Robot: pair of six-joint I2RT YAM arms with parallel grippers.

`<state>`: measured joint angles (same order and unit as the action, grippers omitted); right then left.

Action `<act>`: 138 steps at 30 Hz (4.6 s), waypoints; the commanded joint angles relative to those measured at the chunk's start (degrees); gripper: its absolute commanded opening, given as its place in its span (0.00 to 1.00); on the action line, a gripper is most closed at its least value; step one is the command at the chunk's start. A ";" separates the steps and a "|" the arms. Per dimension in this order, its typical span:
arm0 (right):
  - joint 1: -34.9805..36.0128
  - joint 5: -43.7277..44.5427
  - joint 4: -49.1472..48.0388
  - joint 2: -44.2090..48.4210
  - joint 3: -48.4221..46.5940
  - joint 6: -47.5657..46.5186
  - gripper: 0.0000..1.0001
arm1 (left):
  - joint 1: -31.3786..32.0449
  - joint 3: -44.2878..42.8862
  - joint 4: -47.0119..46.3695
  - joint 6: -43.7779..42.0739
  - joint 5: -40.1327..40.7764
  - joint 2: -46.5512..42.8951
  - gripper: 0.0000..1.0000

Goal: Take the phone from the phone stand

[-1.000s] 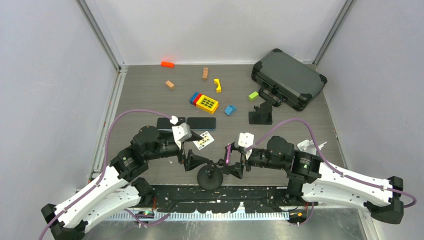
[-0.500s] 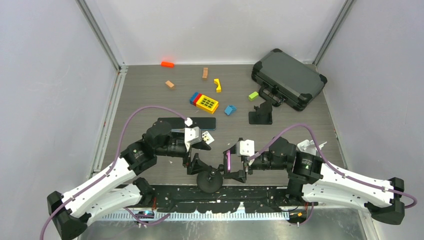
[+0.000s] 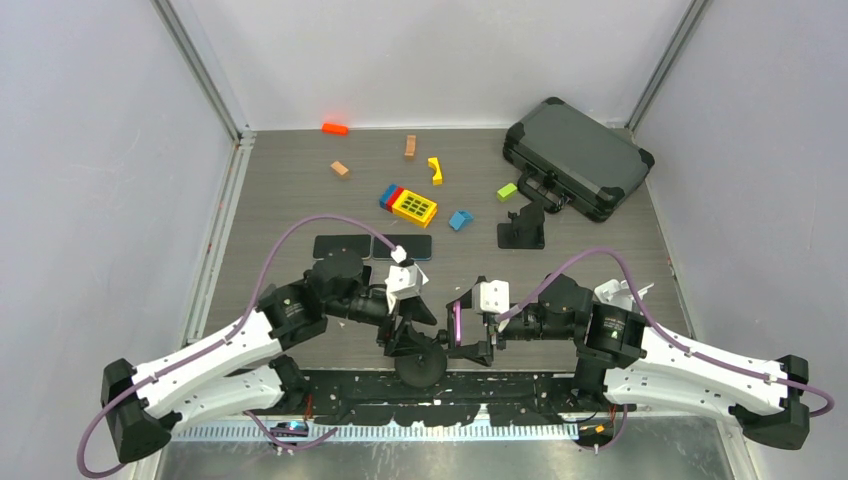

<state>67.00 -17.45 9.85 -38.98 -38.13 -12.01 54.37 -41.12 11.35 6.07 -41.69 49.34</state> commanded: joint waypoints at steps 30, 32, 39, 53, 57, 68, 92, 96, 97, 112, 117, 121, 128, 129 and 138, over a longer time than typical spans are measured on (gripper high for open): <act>0.39 -10.40 -4.95 0.09 -1.26 -2.71 0.00 | 1.06 -3.69 -3.75 -0.71 4.95 8.81 0.71; 0.33 -10.92 -5.33 -0.22 -1.17 -2.52 0.00 | 1.03 -4.14 -4.14 -0.70 4.79 9.42 0.67; 0.38 -12.69 -6.28 -1.23 -1.44 -1.65 0.00 | 1.06 -6.42 -3.49 -1.23 4.49 13.25 0.68; 0.33 -13.21 -7.05 -0.97 -0.82 -0.30 0.00 | 1.07 -4.63 -5.48 -2.64 8.23 11.33 0.10; 0.37 -11.71 -7.67 -1.00 -0.79 1.67 0.00 | 1.02 -4.95 -5.48 -3.80 6.18 12.27 0.00; 0.38 0.17 -10.84 0.50 1.56 11.75 0.16 | 1.00 -2.81 -7.05 -4.73 7.89 10.62 0.00; 0.34 -0.29 -1.04 2.20 -2.69 9.43 0.96 | 1.03 -2.95 -7.14 -3.88 9.80 11.72 0.00; 0.36 1.93 -0.57 3.08 -1.65 6.47 0.89 | 1.00 -2.41 -7.18 -3.33 10.39 11.22 0.00; 0.34 2.54 -0.72 3.28 -1.30 6.03 0.86 | 1.02 -2.30 -7.10 -3.26 10.40 11.22 0.00; 0.39 5.23 1.65 3.50 -3.70 2.71 0.00 | 1.00 -2.21 -6.38 -3.12 11.07 11.15 0.00; 0.37 7.21 1.28 3.23 -4.34 2.64 0.22 | 1.00 -1.51 -7.80 -2.78 11.90 10.41 0.00; 0.38 7.61 1.41 2.97 -4.93 -0.03 0.01 | 1.03 -0.46 -9.57 -3.14 11.03 9.11 0.00; -0.19 9.87 -2.11 3.07 -4.43 -2.91 0.00 | 1.04 -0.71 -7.91 -5.79 7.25 8.32 0.00; -0.51 9.75 -2.46 2.96 -4.51 -3.01 0.00 | 1.02 -0.71 -8.05 -5.80 6.67 8.38 0.00; -20.84 -14.56 -8.76 -4.42 -6.66 4.98 0.00 | 1.09 -1.65 -7.67 -5.80 3.27 9.03 0.00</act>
<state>56.93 -21.69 11.38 -40.99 -40.27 -11.90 55.75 -42.13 3.64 2.52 -36.95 59.35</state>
